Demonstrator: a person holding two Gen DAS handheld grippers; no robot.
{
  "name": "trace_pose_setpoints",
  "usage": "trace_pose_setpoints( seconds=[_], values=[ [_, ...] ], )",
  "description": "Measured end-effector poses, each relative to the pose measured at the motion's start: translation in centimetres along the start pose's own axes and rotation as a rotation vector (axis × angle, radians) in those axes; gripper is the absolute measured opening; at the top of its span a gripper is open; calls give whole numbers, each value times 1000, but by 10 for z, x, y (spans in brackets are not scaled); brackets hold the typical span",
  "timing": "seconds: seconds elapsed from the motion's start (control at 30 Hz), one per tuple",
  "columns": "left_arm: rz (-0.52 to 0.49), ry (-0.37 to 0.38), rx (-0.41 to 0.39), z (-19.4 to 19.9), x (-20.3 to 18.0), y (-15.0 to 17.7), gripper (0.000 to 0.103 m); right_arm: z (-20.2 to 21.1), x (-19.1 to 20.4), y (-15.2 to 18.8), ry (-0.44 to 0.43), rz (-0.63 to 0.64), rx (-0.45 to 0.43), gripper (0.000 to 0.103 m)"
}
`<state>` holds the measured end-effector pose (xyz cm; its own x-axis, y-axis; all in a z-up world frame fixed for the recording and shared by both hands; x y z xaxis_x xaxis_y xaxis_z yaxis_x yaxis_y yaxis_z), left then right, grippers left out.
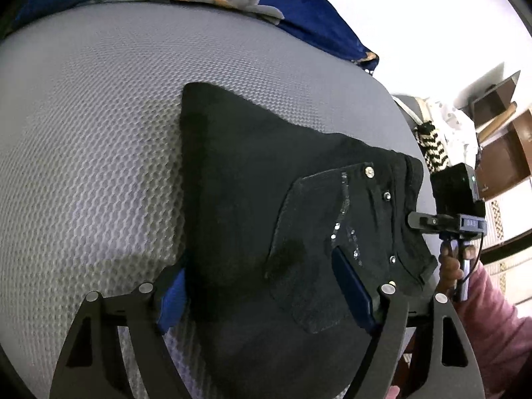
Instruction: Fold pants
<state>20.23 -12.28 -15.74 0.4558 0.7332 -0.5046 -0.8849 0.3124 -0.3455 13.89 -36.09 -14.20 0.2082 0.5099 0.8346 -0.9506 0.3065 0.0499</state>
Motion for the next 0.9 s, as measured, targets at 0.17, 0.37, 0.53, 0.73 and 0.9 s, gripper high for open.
trace_pose_setpoints(
  seconds=[0.17, 0.37, 0.53, 0.73, 0.9],
  values=[
    [-17, -13, 6, -3, -1, -3, 79, -3, 1, -9, -14, -4, -20, 30],
    [42, -30, 16, -2, 3, -4, 70, -5, 3, -7, 10, 5, -44, 30],
    [47, -94, 21, -3, 3, -4, 70, -7, 3, -8, 21, -12, -46, 30],
    [-11, -190, 10, -8, -4, -1, 70, -10, 3, -11, 37, -31, -40, 32],
    [3, -208, 20, -10, -4, -3, 67, -15, 9, -13, 49, -22, -57, 36]
  ],
)
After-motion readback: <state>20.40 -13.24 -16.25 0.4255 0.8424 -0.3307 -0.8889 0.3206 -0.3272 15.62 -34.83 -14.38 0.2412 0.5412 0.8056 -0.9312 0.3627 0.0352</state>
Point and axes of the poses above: each gripper's, at about its wrist camera, not at the fingertips, and z roughly against the way its jaws point, x to its left, y to its underside, the point moved 9 cm from there along -z, roughly the way its jaws point, and after that the axes turned 5 degrees about -z, right-handed, at the moved point
